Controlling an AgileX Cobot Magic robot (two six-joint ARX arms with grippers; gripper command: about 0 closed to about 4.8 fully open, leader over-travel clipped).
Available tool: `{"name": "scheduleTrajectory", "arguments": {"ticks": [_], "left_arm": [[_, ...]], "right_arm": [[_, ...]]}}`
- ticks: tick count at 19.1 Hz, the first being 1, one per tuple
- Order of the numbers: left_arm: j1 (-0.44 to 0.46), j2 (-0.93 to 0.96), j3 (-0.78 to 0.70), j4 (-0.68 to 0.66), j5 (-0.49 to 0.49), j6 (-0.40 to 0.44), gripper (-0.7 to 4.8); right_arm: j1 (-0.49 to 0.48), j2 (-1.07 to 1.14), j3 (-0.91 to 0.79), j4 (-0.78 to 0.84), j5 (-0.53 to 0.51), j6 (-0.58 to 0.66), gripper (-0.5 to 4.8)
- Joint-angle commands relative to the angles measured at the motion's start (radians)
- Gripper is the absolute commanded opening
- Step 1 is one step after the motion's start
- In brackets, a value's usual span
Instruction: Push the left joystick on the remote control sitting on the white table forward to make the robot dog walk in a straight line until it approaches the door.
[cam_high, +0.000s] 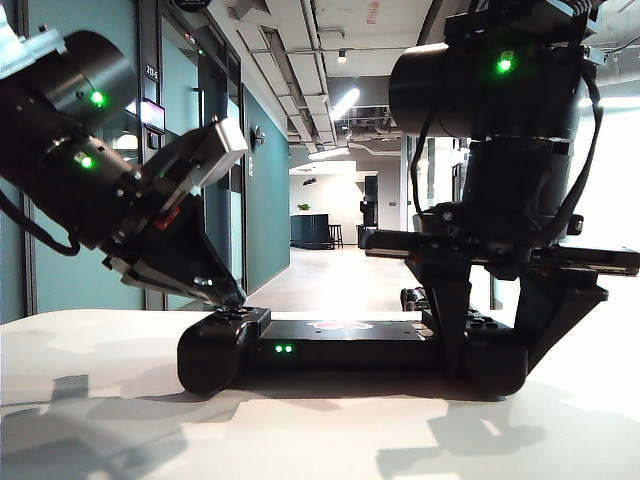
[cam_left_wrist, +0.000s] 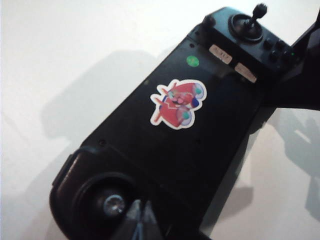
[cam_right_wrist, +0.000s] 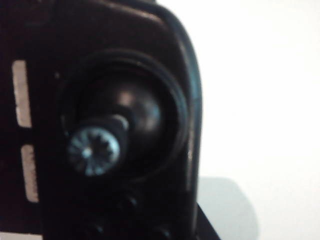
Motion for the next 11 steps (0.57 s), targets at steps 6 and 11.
{"name": "scheduleTrajectory", "arguments": {"ticks": [6, 11], "left_arm": [[0.001, 0.014, 0.004, 0.055, 0.002, -0.004, -0.05], [0.001, 0.019, 0.004, 0.096, 0.002, -0.034, -0.05]], "right_arm": [[0.0, 0.0, 0.001, -0.018, -0.004, 0.01, 1.56], [0.0, 0.0, 0.001, -0.016, -0.004, 0.007, 1.56]]}}
